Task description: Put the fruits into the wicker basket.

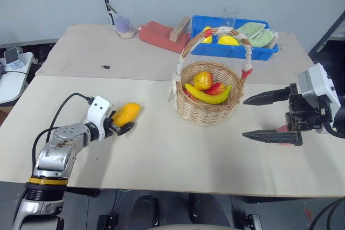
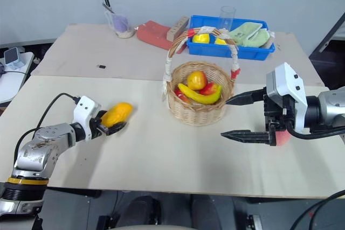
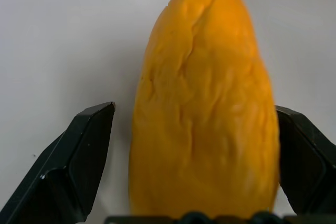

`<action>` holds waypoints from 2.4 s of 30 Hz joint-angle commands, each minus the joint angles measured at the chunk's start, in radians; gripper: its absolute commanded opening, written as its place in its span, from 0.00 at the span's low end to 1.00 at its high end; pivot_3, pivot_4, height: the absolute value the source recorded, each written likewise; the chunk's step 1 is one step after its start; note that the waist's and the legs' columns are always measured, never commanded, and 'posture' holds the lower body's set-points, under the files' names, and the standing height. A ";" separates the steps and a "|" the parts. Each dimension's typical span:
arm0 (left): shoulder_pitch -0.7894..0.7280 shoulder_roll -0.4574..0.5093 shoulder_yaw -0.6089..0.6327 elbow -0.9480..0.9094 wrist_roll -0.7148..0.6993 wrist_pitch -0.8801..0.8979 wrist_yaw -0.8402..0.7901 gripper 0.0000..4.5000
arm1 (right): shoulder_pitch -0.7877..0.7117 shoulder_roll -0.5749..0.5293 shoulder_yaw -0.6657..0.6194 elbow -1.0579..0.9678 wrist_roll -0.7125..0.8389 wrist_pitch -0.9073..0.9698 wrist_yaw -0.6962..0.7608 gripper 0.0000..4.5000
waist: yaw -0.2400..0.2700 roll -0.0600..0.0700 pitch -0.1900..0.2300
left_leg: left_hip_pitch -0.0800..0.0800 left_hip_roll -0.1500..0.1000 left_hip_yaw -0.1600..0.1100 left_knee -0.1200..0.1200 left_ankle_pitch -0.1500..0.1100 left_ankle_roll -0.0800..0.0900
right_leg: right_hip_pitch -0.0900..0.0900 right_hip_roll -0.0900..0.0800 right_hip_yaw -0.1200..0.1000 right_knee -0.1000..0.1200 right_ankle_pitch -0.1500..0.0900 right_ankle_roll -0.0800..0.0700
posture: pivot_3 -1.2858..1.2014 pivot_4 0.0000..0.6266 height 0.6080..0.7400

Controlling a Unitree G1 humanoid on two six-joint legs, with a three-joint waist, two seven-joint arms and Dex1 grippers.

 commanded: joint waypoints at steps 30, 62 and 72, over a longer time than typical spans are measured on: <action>-0.590 -0.403 -0.365 0.221 0.203 -0.454 -0.109 0.58 | 0.162 0.017 -0.308 -0.177 0.123 0.143 -0.218 1.00 | 0.000 -0.001 0.001 | -0.003 -0.009 -0.004 0.003 -0.001 0.002 | 0.003 -0.001 0.003 -0.002 0.001 0.004 | 0.52 0.24 0.63; -0.470 -0.200 -0.357 -0.125 -0.061 -0.328 -0.612 0.99 | 0.447 0.184 -0.248 0.178 -0.395 -0.009 -0.491 1.00 | -0.002 0.001 -0.001 | -0.002 -0.011 -0.004 0.003 -0.001 0.003 | 0.002 -0.001 0.006 -0.002 0.000 0.008 | 0.52 0.24 0.63; -0.437 -0.189 -0.355 -0.156 -0.070 -0.305 -0.610 0.99 | 0.308 0.247 -0.157 0.376 -0.384 0.000 -0.490 1.00 | -0.003 0.002 -0.001 | -0.002 -0.012 -0.004 0.003 -0.001 0.003 | 0.002 -0.002 0.006 -0.002 0.000 0.007 | 0.52 0.24 0.63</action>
